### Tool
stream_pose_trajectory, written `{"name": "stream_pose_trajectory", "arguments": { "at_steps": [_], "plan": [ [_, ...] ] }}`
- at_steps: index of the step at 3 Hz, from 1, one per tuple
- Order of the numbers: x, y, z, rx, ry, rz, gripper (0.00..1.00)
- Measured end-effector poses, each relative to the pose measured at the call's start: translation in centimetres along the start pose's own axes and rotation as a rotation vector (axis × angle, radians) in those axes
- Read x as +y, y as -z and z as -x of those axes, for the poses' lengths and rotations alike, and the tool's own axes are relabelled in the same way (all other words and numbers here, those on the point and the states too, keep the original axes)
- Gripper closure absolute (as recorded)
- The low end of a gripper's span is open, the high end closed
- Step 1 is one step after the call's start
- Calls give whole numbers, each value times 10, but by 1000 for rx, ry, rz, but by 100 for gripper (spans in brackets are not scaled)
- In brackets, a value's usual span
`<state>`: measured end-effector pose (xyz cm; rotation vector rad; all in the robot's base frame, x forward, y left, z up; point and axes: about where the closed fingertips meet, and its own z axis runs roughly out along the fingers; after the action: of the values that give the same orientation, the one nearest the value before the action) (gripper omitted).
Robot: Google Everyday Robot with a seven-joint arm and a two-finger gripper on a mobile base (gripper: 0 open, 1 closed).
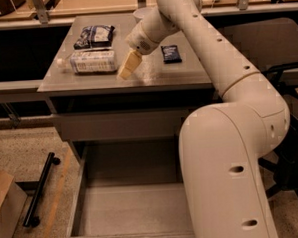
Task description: Place blue plastic bottle into middle drawer
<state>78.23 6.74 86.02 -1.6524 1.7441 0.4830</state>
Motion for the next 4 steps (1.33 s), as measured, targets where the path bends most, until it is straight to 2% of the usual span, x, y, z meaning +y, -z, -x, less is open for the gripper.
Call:
{"name": "stream_pose_trajectory", "arguments": {
  "at_steps": [1,3,4],
  "plan": [
    [-6,-18,14,-47,13,5,0],
    [-14,-59,32,-151,-5,41,0],
    [-16,-71,42,-175,-1,52,17]
  ]
}}
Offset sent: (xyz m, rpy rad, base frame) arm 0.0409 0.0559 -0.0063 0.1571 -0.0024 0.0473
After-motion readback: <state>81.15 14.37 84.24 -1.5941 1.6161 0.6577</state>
